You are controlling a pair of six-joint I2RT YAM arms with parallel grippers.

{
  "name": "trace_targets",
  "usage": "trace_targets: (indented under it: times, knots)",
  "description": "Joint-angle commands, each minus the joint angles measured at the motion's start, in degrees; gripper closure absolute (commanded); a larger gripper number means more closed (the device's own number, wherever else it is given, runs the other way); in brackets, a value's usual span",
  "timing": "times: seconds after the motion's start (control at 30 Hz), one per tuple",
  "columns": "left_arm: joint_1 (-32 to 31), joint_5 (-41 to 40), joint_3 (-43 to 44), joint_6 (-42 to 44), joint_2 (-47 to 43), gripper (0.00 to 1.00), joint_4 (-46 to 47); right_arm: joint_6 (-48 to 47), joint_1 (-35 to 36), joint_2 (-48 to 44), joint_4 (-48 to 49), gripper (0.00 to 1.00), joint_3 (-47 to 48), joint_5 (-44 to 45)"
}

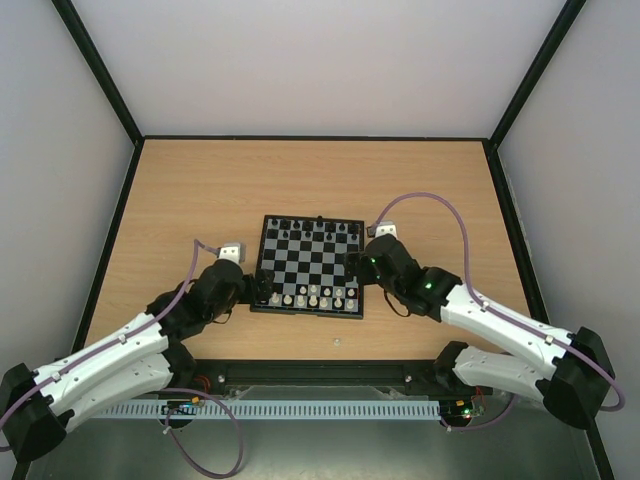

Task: Set up the chess pieces on the board
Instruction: Pick up the chess piece at the center of the board.

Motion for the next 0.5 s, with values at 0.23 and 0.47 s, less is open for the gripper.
trace_targets:
  times: [0.23,0.47]
  knots:
    - [0.3,1.1,-1.3,3.3,0.4,0.01,3.9,1.3,0.0,-7.8,-1.4,0.01,-2.8,-9.4]
    - [0.2,0.3,-2.3,5.2,1.2,0.01,4.5,1.0,0.0,-15.0,-2.5,0.01,-7.0,-10.1]
